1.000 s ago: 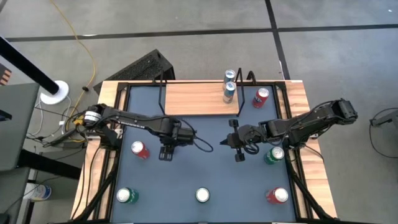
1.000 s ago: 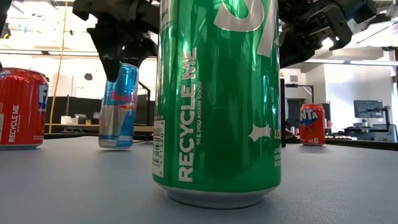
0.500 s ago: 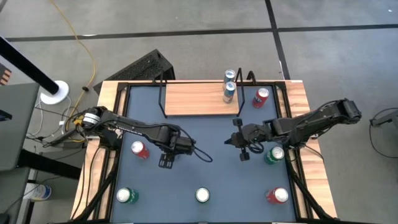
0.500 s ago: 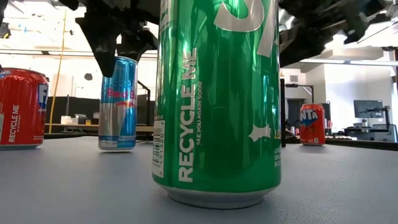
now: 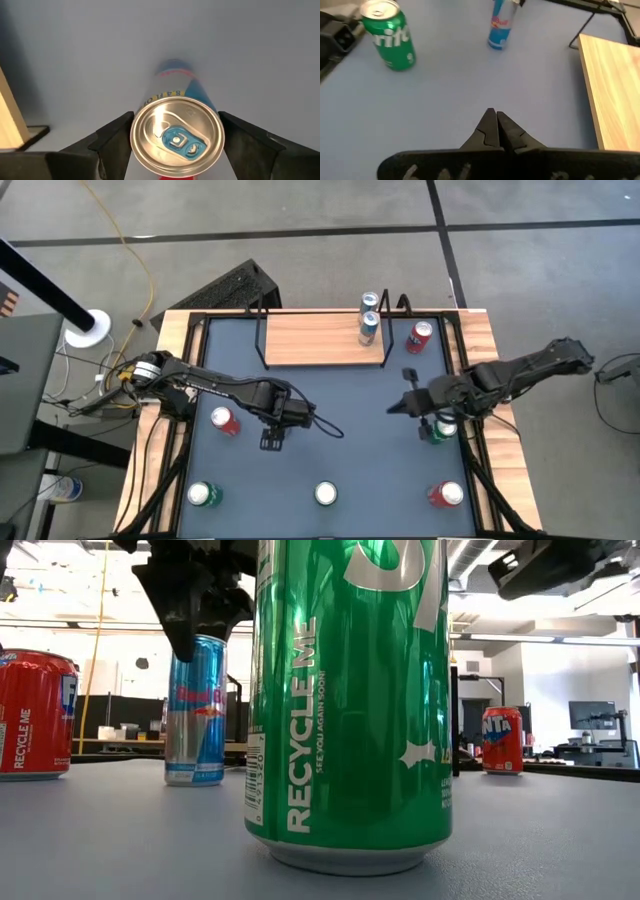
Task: Place canned beverage on shelf
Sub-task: Put the blue soda can on the shelf aligned with the other blue soda can
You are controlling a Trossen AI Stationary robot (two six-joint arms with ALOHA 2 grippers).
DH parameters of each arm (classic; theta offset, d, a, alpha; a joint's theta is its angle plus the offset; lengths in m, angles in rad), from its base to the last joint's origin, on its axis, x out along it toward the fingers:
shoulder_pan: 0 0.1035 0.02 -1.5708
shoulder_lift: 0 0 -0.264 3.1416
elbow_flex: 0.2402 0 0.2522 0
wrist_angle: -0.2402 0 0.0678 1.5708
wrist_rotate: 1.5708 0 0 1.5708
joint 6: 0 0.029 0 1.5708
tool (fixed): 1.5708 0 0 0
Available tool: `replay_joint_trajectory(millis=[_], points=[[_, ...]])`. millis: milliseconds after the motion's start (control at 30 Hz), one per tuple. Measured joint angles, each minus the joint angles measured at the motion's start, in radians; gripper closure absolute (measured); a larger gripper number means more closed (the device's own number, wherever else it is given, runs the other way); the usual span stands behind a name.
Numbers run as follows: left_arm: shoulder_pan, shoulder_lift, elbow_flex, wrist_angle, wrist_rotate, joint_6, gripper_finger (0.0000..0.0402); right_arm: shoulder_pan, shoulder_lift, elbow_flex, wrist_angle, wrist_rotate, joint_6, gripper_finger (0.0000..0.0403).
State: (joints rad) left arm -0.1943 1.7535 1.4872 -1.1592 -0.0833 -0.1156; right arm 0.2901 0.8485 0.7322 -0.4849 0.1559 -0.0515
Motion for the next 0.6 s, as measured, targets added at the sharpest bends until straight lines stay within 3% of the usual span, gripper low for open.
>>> replay_joint_trajectory(millis=[600], points=[[0.077,0.0,0.0,0.031,0.063,-0.169,0.0134,0.009,-0.003,0.0,-0.006,0.003,0.0,0.0403]])
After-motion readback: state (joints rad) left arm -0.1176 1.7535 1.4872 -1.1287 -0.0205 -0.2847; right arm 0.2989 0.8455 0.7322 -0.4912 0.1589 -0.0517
